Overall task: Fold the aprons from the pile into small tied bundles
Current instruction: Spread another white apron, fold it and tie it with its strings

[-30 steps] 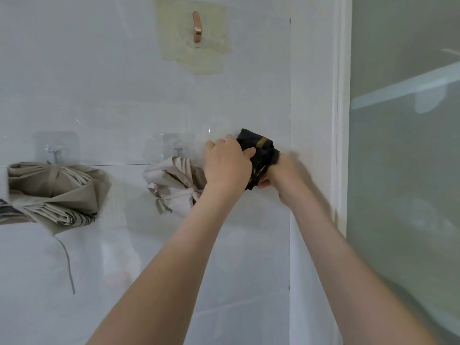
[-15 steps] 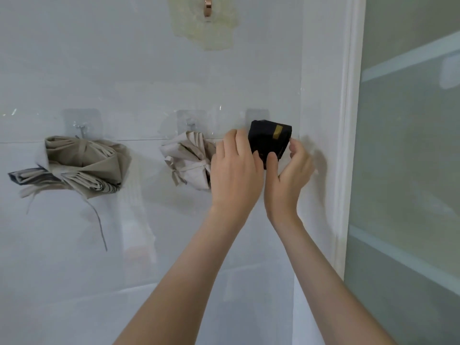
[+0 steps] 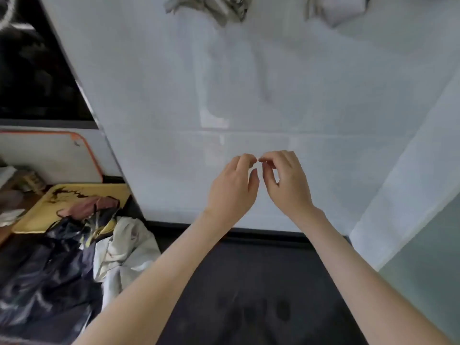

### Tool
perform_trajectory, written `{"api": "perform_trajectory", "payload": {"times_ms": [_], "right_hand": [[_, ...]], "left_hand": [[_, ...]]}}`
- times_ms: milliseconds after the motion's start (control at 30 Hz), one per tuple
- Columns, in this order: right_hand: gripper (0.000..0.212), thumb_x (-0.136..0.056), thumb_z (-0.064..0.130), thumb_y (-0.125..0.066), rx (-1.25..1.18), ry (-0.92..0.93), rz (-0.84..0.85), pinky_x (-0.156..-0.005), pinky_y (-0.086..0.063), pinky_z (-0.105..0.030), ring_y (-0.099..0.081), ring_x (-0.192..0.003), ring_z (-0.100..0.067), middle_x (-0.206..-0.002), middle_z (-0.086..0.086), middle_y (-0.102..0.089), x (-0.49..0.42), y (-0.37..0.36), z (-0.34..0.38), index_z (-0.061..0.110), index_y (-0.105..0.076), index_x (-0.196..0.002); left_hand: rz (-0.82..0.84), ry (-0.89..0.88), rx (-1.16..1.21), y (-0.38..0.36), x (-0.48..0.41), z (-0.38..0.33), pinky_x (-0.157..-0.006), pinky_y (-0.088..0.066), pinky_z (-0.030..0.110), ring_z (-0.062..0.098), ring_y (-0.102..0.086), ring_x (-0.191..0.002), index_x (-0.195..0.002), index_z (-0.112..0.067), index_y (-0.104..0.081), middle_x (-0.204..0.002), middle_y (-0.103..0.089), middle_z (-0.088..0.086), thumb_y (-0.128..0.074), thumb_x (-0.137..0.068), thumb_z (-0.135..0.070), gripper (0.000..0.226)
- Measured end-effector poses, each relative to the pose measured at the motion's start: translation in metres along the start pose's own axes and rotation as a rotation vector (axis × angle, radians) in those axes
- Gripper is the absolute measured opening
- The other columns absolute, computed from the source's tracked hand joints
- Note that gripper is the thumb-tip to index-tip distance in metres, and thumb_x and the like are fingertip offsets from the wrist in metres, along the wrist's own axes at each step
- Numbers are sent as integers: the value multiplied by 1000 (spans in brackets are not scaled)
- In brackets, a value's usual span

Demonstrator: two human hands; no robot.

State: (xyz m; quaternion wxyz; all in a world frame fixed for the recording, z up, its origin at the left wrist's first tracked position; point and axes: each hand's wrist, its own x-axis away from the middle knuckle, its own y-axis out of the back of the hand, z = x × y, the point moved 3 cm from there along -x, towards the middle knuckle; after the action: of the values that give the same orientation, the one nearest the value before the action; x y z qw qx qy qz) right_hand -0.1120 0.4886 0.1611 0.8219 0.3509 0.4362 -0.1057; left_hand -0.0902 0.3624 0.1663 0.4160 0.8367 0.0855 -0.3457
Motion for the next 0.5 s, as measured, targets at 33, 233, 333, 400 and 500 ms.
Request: {"api": "perform_trajectory", "payload": {"times_ms": [33, 233, 333, 400, 500], "right_hand": [[23, -95, 20, -43, -12, -16, 100, -77, -44, -24, -52, -91, -12, -93, 4, -62, 11, -24, 10, 10, -63, -98], [15, -98, 26, -51, -189, -185, 730, -79, -46, -26, -50, -90, -6, -95, 9, -57, 76, -195, 95, 16, -61, -104], [29, -96, 37, -54, -207, -321, 984, -79, -45, -25, -53, -90, -8, -103, 6, -56, 99, -281, 142, 17, -57, -117], [45, -93, 44, -56, -239, -492, 1065, -84, -47, -29, -55, -99, -13, -112, 1, -56, 121, -337, 168, 16, -50, -128], [67, -89, 48, -58, -247, -791, 1031, -91, -45, -34, -52, -117, -24, -132, -9, -50, 148, -401, 191, 9, -38, -140]], "left_hand": [[76, 103, -29, 5, 22, 27, -70, -51, 33, 19, -62, -90, -118, -10, -54, -113, -62, 1, -45, -99, -18, 23], [320, 559, -196, 59, 148, 196, -63, -40, 32, 26, -59, -81, -102, -10, -50, -92, -59, 3, -42, -99, -24, 16], [447, 749, -255, 96, 201, 271, -68, -43, 33, 27, -59, -86, -115, -9, -51, -98, -62, 7, -41, -99, -26, 25], [490, 835, -269, 124, 235, 313, -73, -44, 34, 28, -60, -96, -119, -10, -50, -108, -61, 9, -41, -100, -27, 27], [528, 893, -310, 158, 272, 362, -71, -44, 33, 29, -59, -95, -117, -11, -49, -109, -60, 10, -40, -100, -23, 23]]}}
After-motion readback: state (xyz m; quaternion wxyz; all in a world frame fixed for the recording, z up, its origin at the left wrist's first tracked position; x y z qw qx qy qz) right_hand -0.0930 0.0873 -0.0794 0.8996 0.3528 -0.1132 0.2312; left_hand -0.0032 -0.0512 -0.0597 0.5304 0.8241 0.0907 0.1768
